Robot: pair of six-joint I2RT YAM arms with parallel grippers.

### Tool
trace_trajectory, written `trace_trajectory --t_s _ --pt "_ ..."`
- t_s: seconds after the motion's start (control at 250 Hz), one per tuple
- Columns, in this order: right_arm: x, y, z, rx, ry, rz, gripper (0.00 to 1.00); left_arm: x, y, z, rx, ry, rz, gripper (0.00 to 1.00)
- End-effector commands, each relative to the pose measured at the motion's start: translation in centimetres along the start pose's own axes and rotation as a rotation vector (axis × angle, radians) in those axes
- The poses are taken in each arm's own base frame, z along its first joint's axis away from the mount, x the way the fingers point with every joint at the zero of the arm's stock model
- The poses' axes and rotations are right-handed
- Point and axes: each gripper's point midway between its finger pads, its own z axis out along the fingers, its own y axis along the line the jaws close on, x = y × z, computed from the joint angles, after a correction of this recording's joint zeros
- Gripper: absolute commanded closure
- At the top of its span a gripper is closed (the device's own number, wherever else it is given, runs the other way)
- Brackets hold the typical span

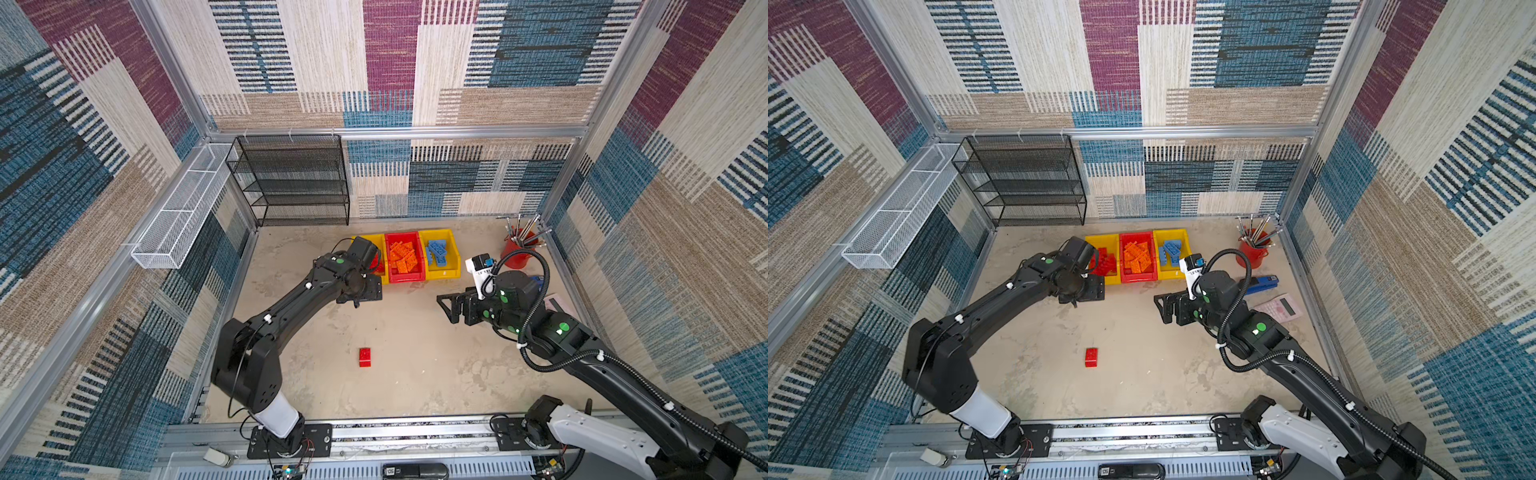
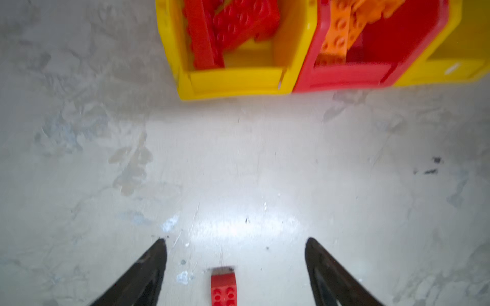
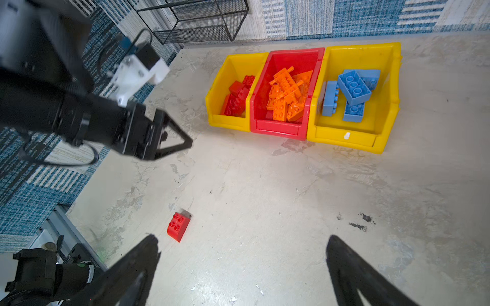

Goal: Sort the legos into containers by color
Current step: 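Move the left gripper back and grasp the last red brick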

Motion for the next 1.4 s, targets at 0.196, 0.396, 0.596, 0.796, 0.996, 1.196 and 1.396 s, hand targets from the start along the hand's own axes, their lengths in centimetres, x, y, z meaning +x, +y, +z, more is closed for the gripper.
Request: trace_trajectory --t_s 0.196,0.396,0.596,0.796,0.996,1.196,1.396 --pt "2.0 1.1 -0.5 -0.085 0.021 0.060 0.01 9.6 0.8 0.9 -0.007 0.008 -0.013 0.19" --pt "2.3 2.1 -1.0 -0.108 0.017 0.079 0.01 11.4 0.9 2.8 -0.034 0.048 0.016 0.22" --pt "2.7 2.1 -1.5 -0.099 0.017 0.095 0.01 12.9 0.9 5.0 -0.038 0.093 0.020 0.27" --pt "3.0 1.7 -1.5 -0.077 0.026 0.098 0.01 13.3 0.5 6.9 -0.055 0.125 0.036 0.37" --pt "2.7 1.3 -1.8 -0.057 0.012 0.097 0.01 12.7 0.7 7.2 -0.106 0.141 0.068 0.70" --pt "2.1 0.7 -1.8 -0.014 -0.015 0.088 0.01 8.2 0.2 5.2 -0.116 0.083 0.091 0.72" --pt "1.3 0.1 -1.0 0.034 -0.029 0.064 0.01 -1.3 -0.9 2.7 -0.066 -0.042 0.047 0.72"
